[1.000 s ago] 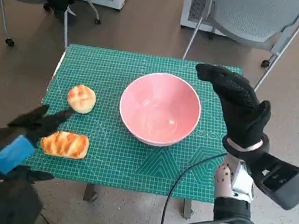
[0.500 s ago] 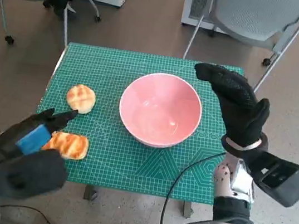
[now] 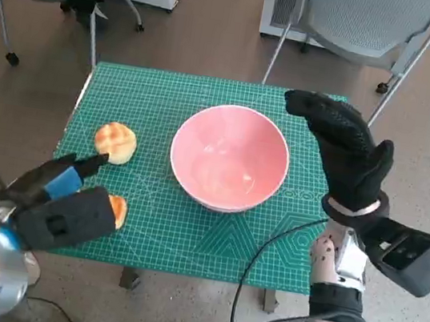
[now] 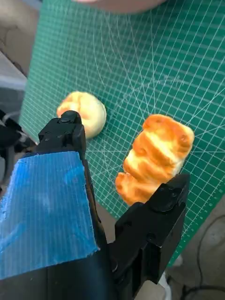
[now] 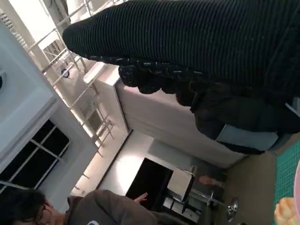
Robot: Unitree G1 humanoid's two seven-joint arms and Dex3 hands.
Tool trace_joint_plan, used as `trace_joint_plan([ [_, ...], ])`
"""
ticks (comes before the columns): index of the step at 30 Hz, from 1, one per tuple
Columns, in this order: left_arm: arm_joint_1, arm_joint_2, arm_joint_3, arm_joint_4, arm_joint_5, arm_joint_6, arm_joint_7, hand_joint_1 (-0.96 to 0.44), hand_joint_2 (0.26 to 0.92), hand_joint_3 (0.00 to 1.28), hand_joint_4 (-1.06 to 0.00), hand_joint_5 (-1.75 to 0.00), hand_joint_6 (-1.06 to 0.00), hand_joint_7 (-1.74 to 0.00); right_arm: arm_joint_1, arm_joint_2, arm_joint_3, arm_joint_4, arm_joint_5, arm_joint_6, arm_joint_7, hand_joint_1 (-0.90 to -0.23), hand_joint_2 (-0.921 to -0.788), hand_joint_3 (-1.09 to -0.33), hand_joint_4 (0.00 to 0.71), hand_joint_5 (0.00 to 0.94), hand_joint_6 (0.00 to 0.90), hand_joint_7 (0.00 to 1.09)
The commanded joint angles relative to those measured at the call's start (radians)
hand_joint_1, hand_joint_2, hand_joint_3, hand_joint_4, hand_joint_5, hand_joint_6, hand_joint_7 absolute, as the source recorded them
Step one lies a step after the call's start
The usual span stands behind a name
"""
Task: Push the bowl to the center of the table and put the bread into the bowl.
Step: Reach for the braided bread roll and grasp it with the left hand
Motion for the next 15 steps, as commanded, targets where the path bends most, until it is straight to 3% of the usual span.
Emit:
trace_joint_plan([
  [1,-0.023,-0.014,-0.015,0.041,0.019,-0.013,0.015,-0.11,0.717,0.00,-0.07,0.00,-0.23,-0.01,0.031,-0.007,0.000,-0.013,0.003,0.021,0.005,-0.700,-0.921,-0.846,0.048,0.004,-0.001,0.26],
  [15,-0.046,-0.030,-0.047,0.137,0.036,-0.036,0.009,-0.12,0.719,0.00,-0.08,0.00,-0.25,-0.01,0.039,-0.005,0.002,-0.033,-0.003,0.039,-0.008,-0.700,-0.921,-0.843,0.058,0.008,-0.001,0.27],
])
